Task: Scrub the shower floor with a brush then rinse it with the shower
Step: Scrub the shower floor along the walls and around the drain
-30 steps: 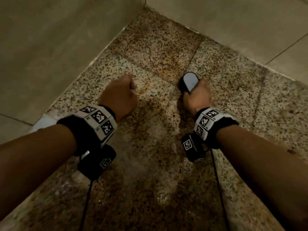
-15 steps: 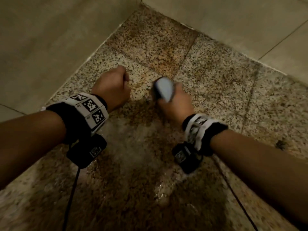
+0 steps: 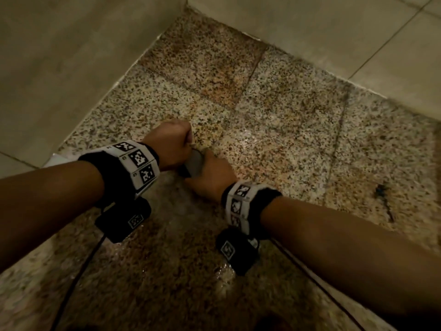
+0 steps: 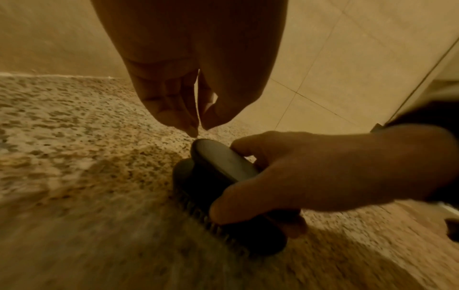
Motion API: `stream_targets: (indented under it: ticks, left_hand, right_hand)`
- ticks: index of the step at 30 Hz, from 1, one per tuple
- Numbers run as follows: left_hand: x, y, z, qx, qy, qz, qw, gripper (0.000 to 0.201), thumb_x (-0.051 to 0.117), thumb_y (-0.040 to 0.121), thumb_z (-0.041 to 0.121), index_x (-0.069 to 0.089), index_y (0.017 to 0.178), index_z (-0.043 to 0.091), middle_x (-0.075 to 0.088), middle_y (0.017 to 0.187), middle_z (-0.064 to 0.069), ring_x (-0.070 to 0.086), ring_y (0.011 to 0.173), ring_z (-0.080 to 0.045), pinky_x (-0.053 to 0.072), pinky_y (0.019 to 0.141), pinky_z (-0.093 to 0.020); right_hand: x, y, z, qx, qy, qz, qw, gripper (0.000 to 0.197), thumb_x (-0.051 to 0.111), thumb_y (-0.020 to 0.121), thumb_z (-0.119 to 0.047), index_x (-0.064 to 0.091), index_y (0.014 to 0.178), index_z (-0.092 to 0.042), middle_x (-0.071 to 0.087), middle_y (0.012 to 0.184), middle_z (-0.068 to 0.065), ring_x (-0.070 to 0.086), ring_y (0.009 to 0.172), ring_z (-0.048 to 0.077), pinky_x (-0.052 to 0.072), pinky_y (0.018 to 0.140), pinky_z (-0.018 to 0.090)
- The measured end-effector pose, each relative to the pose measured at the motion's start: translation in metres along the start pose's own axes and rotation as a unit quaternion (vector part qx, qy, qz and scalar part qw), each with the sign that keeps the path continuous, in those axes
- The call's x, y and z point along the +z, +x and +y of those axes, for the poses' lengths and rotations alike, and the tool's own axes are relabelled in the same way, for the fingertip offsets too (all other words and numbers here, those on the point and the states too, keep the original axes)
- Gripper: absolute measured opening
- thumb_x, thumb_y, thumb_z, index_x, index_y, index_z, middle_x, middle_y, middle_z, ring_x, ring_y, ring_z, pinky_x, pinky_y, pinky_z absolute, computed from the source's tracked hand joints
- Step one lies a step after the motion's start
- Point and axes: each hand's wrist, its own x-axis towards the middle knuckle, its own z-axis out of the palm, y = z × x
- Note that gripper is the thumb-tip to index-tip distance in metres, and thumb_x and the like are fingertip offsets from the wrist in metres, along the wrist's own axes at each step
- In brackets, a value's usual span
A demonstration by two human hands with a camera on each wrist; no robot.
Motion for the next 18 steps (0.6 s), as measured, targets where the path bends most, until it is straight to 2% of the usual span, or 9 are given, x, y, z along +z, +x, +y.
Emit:
stream_targets:
  ticks: [2, 4, 5, 8, 10, 12, 14, 16, 18]
  left_hand:
    - [-0.004, -0.001, 0.001, 0.001, 0.008, 0.006, 1.000, 0.003, 0.050, 0.089, 0.011, 0.051, 0.091, 0.010, 0.055, 0.096, -0.012, 0.048, 0.086, -0.027, 0.038, 0.072, -0.032]
    - [-0.007, -0.002, -0.001, -0.003, 0.017, 0.000, 1.000, 0.005, 0.048, 0.092, 0.013, 0.051, 0.094, 0.010, 0.054, 0.097, -0.011, 0.049, 0.087, -0.029, 0.040, 0.074, -0.034]
    - [-0.007, -0.001, -0.002, -0.006, 0.021, -0.004, 1.000, 0.006, 0.047, 0.092, 0.013, 0.051, 0.094, 0.010, 0.054, 0.097, -0.011, 0.049, 0.087, -0.029, 0.040, 0.074, -0.034]
    - [-0.011, 0.004, 0.005, -0.015, 0.034, -0.020, 0.999, 0.007, 0.046, 0.093, 0.014, 0.052, 0.094, 0.011, 0.054, 0.095, -0.010, 0.048, 0.084, -0.027, 0.039, 0.071, -0.033]
    - [-0.010, 0.014, 0.017, -0.003, 0.034, -0.026, 0.999, 0.005, 0.048, 0.092, 0.016, 0.051, 0.093, 0.012, 0.054, 0.093, -0.009, 0.047, 0.082, -0.026, 0.038, 0.070, -0.032]
    - [-0.009, 0.023, 0.033, 0.002, 0.021, -0.021, 1.000, 0.004, 0.049, 0.091, 0.018, 0.047, 0.088, 0.018, 0.050, 0.089, -0.006, 0.046, 0.081, -0.025, 0.037, 0.070, -0.032]
    - [-0.003, 0.031, 0.055, 0.005, 0.017, -0.025, 1.000, 0.011, 0.050, 0.090, 0.020, 0.043, 0.082, 0.022, 0.046, 0.085, -0.002, 0.045, 0.082, -0.025, 0.036, 0.071, -0.032]
    - [0.004, 0.036, 0.074, 0.010, 0.017, -0.029, 0.999, 0.009, 0.053, 0.088, 0.019, 0.044, 0.086, 0.020, 0.046, 0.088, -0.003, 0.045, 0.082, -0.024, 0.036, 0.070, -0.031]
    - [0.007, 0.038, 0.084, 0.019, 0.021, -0.028, 0.999, 0.009, 0.053, 0.088, 0.019, 0.044, 0.091, 0.019, 0.046, 0.090, -0.003, 0.044, 0.081, -0.022, 0.034, 0.068, -0.031]
  right_hand:
    - [-0.026, 0.000, 0.022, 0.075, 0.065, 0.091, 0.991, 0.060, 0.065, 0.086, -0.043, 0.039, 0.132, -0.015, 0.056, 0.111, 0.008, 0.060, 0.095, 0.029, 0.049, 0.072, 0.029]
    - [-0.060, -0.004, 0.063, 0.168, 0.119, 0.202, 0.958, 0.065, 0.066, 0.085, -0.045, 0.035, 0.135, -0.016, 0.058, 0.108, 0.008, 0.059, 0.081, 0.025, 0.046, 0.062, 0.019]
    - [-0.078, -0.009, 0.087, 0.218, 0.108, 0.234, 0.941, 0.068, 0.065, 0.085, -0.048, 0.034, 0.136, -0.014, 0.059, 0.111, 0.011, 0.059, 0.084, 0.029, 0.042, 0.063, 0.021]
    - [-0.102, -0.026, 0.143, 0.347, 0.030, 0.198, 0.916, 0.087, 0.062, 0.085, -0.054, 0.021, 0.146, -0.008, 0.054, 0.127, 0.020, 0.057, 0.105, 0.041, 0.046, 0.073, 0.036]
    - [-0.088, -0.034, 0.149, 0.338, 0.005, 0.166, 0.926, 0.090, 0.064, 0.083, -0.052, 0.018, 0.148, -0.010, 0.053, 0.128, 0.020, 0.057, 0.108, 0.040, 0.048, 0.075, 0.037]
    - [-0.061, -0.030, 0.130, 0.275, 0.007, 0.155, 0.949, 0.084, 0.064, 0.082, -0.049, 0.021, 0.145, -0.014, 0.058, 0.119, 0.017, 0.060, 0.102, 0.038, 0.049, 0.073, 0.034]
    - [-0.031, -0.025, 0.097, 0.218, 0.031, 0.116, 0.969, 0.083, 0.065, 0.081, -0.049, 0.022, 0.145, -0.018, 0.057, 0.119, 0.018, 0.061, 0.102, 0.037, 0.050, 0.074, 0.034]
    - [-0.009, -0.021, 0.068, 0.169, 0.053, 0.058, 0.982, 0.083, 0.067, 0.080, -0.048, 0.023, 0.144, -0.018, 0.057, 0.120, 0.016, 0.059, 0.106, 0.037, 0.050, 0.077, 0.035]
    - [-0.007, -0.023, 0.058, 0.132, 0.070, 0.039, 0.988, 0.073, 0.068, 0.081, -0.046, 0.031, 0.136, -0.015, 0.058, 0.117, 0.014, 0.060, 0.104, 0.036, 0.052, 0.078, 0.038]
